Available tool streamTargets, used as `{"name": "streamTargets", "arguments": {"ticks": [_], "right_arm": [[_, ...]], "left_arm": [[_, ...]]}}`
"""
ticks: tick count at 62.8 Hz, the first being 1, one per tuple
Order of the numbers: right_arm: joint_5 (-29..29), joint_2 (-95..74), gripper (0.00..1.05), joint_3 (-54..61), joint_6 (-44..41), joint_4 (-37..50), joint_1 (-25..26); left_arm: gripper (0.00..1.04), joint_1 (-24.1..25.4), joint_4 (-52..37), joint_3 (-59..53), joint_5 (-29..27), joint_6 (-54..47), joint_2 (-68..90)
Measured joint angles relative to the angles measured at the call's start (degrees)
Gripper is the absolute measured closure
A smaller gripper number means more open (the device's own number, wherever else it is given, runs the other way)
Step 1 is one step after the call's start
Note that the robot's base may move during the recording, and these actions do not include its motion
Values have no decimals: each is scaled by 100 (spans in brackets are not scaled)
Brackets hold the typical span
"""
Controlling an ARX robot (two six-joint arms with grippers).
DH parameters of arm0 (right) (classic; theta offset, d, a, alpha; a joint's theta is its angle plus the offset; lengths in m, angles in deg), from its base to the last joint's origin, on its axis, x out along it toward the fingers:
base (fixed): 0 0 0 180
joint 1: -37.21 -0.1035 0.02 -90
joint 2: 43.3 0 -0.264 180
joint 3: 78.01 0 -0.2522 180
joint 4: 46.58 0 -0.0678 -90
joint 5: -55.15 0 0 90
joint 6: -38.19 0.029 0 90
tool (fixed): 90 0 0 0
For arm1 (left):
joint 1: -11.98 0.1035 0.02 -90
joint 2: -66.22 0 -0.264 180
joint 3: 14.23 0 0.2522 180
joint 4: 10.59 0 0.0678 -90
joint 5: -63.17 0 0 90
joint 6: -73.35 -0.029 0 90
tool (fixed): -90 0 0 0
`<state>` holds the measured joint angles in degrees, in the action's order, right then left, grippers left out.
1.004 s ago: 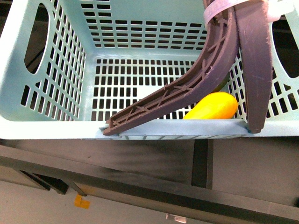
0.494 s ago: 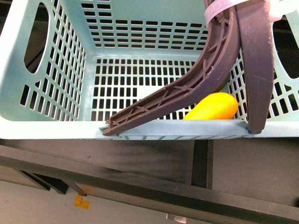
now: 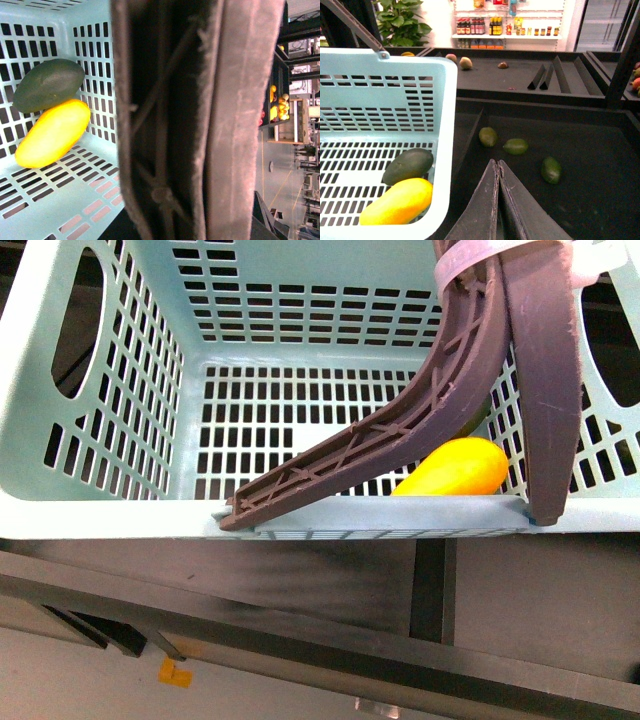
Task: Pick mango and avocado into basket
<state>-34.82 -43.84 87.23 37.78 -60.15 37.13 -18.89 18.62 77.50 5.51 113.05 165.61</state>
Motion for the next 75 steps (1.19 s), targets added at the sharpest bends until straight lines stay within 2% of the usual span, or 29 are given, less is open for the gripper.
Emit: {"name": "streamTargets", "arguments": {"ticks": [13,50,75], "right_arm": [[-2,17,103,0,0,-7,0],[-2,20,7,0,4,-9,0],[-2,20,9,0,2,-9,0]], "left_arm": [[90,0,0,0,0,2,0],[90,0,0,0,-2,0,0],[90,0,0,0,-2,0,0]]}}
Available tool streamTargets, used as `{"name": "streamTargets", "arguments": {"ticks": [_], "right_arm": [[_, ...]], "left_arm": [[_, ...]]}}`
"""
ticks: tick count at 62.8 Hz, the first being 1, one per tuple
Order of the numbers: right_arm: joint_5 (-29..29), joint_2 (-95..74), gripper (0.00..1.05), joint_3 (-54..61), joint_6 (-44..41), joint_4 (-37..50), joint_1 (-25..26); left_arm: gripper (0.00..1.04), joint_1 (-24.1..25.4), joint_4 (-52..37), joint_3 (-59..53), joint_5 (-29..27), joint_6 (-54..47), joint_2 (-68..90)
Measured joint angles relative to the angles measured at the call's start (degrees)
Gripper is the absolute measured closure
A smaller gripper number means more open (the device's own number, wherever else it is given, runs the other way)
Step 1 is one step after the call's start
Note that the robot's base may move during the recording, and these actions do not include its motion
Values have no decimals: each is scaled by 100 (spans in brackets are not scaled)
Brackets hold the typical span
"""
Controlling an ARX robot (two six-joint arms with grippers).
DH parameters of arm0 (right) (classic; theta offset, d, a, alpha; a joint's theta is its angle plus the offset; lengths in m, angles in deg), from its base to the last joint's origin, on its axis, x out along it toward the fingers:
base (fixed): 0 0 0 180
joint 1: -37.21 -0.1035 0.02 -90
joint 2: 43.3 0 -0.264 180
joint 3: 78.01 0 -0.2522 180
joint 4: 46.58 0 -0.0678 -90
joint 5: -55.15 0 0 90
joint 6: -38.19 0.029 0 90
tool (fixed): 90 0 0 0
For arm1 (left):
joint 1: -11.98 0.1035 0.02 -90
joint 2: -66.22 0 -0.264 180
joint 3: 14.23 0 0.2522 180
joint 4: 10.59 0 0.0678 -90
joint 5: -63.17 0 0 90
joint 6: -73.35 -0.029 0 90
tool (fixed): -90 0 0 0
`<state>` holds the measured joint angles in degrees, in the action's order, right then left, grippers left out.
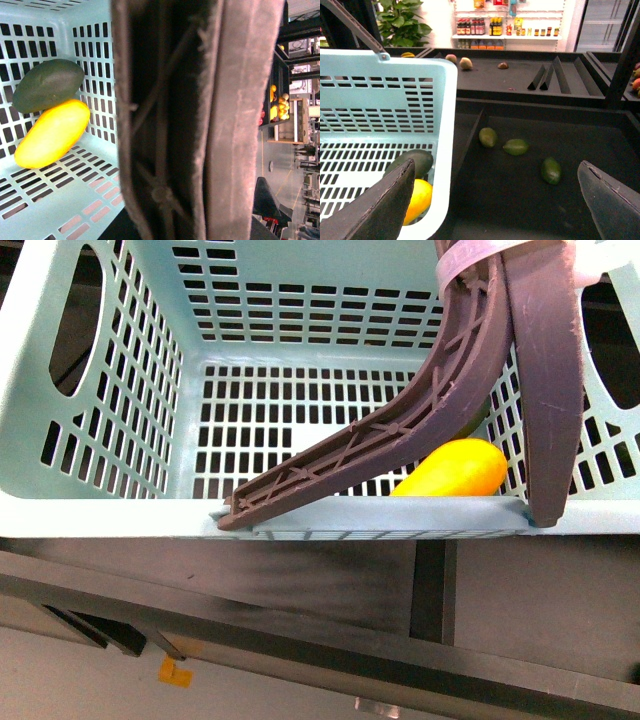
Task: Pick mango and avocado into basket
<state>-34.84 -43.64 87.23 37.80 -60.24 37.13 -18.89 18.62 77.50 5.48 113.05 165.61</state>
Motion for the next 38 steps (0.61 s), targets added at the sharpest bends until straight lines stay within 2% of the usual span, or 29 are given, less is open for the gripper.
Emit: {"name": "streamTargets", "arguments": {"ticks": [3,5,8,12,17,22,32,38], "right_arm": [[0,0,9,0,0,0,0],[0,0,9,0,0,0,0],[2,2,9,0,0,0,0],[-7,2,9,0,0,-2,0],[9,4,9,0,0,-2,0],[13,7,9,0,-2,-2,0],[0,4,9,0,0,-2,0],[2,4,9,0,0,-2,0]], "left_arm": [[90,0,0,0,0,0,0],[90,-44,-162,-55,-334,142,-7],[90,-149,-857,-249,-1486,726,-17],[90,-234,-1425,-280,-2691,1596,114],[90,-149,-1604,-107,-3729,2216,313],[90,118,-1644,249,-3901,2365,603],[90,789,-1587,1379,-3755,2889,1781],[90,1102,-1161,2616,-3679,3469,2968]]}}
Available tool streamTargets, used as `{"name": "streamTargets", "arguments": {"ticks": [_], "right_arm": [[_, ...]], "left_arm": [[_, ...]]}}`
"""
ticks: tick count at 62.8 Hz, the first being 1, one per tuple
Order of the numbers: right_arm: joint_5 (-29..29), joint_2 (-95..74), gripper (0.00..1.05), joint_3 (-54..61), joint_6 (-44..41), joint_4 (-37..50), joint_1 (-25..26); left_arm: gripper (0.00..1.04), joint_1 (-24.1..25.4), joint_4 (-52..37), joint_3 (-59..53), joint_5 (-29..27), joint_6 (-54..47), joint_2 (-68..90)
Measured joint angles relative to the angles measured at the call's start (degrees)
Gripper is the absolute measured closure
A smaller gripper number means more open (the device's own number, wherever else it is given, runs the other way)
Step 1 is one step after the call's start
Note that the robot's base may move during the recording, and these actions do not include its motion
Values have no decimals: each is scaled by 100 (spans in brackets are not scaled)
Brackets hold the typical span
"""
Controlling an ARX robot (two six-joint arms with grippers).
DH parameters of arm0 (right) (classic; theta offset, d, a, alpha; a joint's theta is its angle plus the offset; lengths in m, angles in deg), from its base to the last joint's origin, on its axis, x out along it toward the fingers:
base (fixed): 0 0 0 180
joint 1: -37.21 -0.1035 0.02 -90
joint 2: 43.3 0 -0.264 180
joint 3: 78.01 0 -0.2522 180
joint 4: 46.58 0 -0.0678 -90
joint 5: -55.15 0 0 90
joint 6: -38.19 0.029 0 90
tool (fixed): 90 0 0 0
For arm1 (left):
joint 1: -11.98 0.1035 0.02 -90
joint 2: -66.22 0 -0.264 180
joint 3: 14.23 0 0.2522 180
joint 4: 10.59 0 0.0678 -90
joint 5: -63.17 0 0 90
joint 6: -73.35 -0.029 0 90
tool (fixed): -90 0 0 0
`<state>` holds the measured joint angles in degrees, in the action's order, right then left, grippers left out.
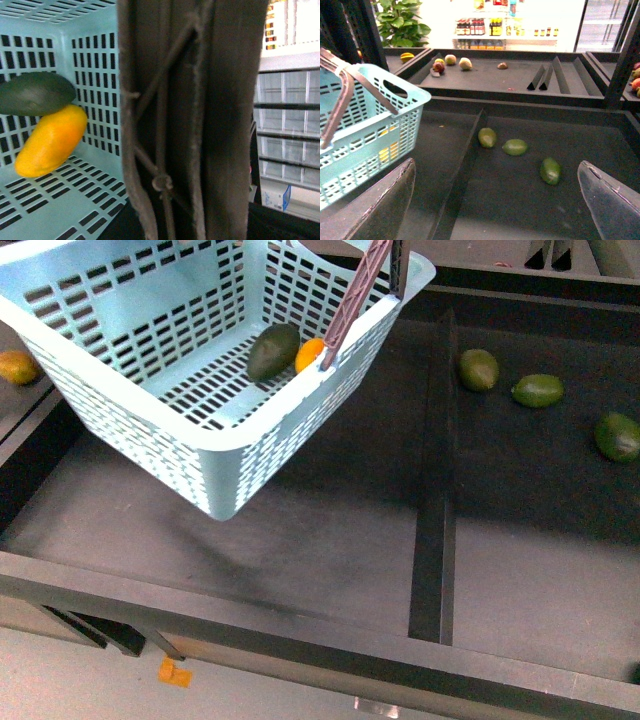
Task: Pick mango and avocado into basket
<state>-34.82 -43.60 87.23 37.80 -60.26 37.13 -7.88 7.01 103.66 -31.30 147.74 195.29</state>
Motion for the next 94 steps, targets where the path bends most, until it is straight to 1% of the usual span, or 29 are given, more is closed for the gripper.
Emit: {"name": "streamTargets", "arguments": {"ticks": [7,10,15,19,31,40,50,52,54,55,57,58,60,61,63,64,67,70,72,74,76,88,89,91,94], "right_arm": [[-2,0,9,0,0,0,0],[-2,0,9,0,0,0,0],[-2,0,9,0,0,0,0],[0,0,9,0,0,0,0],[-2,2,9,0,0,0,0],[-2,2,9,0,0,0,0],[-2,0,9,0,0,0,0],[-2,0,9,0,0,0,0],[-2,2,9,0,0,0,0],[-2,2,9,0,0,0,0],[-2,2,9,0,0,0,0],[-2,2,9,0,0,0,0],[-2,2,9,0,0,0,0],[-2,2,9,0,0,0,0],[-2,2,9,0,0,0,0],[-2,2,9,0,0,0,0],[-2,2,9,0,0,0,0],[-2,2,9,0,0,0,0],[-2,2,9,0,0,0,0],[-2,0,9,0,0,0,0],[0,2,9,0,0,0,0],[-2,2,9,0,0,0,0],[-2,2,9,0,0,0,0],[-2,2,9,0,0,0,0],[-2,2,9,0,0,0,0]], "left_arm": [[90,149,448,1250,48,369,1023],[90,181,566,1615,39,444,1300],[90,212,662,1998,17,518,1639],[90,221,662,2090,9,590,1794],[90,258,295,1799,-13,920,1825],[90,262,-223,737,-59,1058,1368],[89,262,-411,160,-149,1167,1058],[84,260,-417,101,-164,1187,1014],[76,260,-437,22,-186,1189,949],[75,260,-448,0,-186,1189,925],[68,260,-494,-70,-221,1209,846],[66,260,-505,-87,-225,1213,824],[59,262,-529,-149,-260,1244,737],[57,262,-531,-155,-273,1250,713],[50,262,-553,-240,-315,1274,632],[48,262,-564,-262,-323,1287,608],[38,262,-612,-404,-376,1305,474],[24,262,-693,-721,-505,1338,195],[13,262,-793,-1067,-675,1329,-96],[7,262,-623,-1333,-892,1207,-372],[9,262,-450,-1576,-1067,1069,-647],[9,269,-431,-1639,-1080,914,-793],[10,271,-634,-1733,-1104,623,-789],[17,289,-1735,-2170,-1117,-83,-839],[28,356,-3442,-3029,-1003,-1843,-1016]]}}
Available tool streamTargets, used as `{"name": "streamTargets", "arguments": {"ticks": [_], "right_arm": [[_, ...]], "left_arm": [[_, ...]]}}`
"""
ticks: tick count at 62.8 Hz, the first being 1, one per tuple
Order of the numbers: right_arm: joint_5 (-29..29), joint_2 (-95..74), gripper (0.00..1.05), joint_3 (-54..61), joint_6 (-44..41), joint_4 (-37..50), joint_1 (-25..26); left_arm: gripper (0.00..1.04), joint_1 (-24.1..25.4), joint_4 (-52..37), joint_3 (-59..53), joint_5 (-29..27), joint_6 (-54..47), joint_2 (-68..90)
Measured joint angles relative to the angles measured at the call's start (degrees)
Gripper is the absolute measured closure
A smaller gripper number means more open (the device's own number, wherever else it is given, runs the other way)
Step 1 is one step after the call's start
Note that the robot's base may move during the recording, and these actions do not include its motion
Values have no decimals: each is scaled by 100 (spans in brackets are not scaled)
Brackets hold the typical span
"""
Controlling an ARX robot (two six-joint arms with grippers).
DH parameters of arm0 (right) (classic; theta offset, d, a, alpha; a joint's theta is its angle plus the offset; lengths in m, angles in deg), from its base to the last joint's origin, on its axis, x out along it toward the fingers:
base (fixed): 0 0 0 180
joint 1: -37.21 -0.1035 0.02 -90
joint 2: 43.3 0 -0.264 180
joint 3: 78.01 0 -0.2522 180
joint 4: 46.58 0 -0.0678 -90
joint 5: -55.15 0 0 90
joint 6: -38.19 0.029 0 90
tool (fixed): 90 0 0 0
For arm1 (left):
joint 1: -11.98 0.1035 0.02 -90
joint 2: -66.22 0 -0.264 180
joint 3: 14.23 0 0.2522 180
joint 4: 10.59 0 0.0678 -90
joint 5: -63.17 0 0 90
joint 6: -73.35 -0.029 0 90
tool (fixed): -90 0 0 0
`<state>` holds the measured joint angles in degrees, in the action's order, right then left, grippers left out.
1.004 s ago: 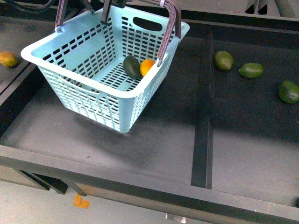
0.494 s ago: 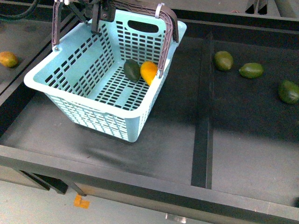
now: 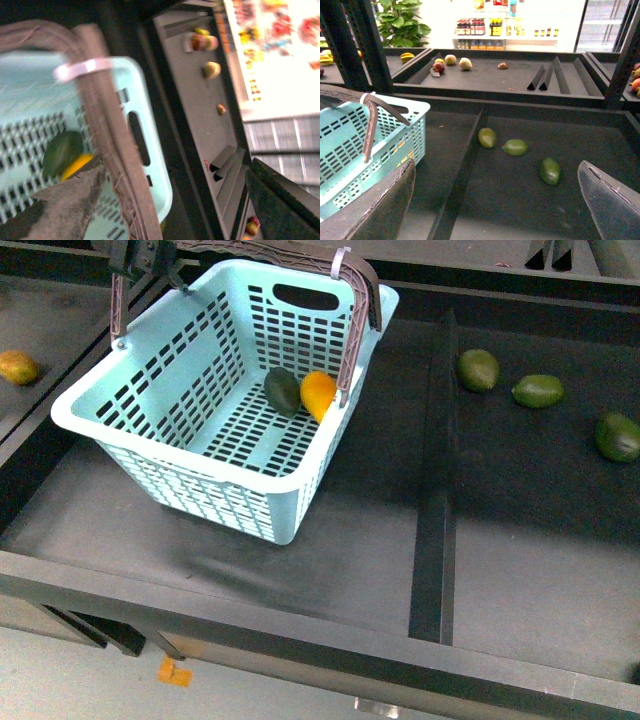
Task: Pick mango and avocado into basket
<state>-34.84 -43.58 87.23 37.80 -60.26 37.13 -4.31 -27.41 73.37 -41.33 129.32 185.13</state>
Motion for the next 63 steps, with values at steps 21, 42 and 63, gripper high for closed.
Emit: {"name": "streamTargets", "arguments": {"ticks": [21,42,63], "right_arm": [[0,0,9,0,0,0,0],[0,0,9,0,0,0,0],[0,0,9,0,0,0,0]], "left_arm": [[98,739,-3252,-4129,592,-5340,-2308],[103,1147,-3521,-6026,999,-5495,-3917],[103,1606,-2498,-6918,1449,-5525,-5788]]}}
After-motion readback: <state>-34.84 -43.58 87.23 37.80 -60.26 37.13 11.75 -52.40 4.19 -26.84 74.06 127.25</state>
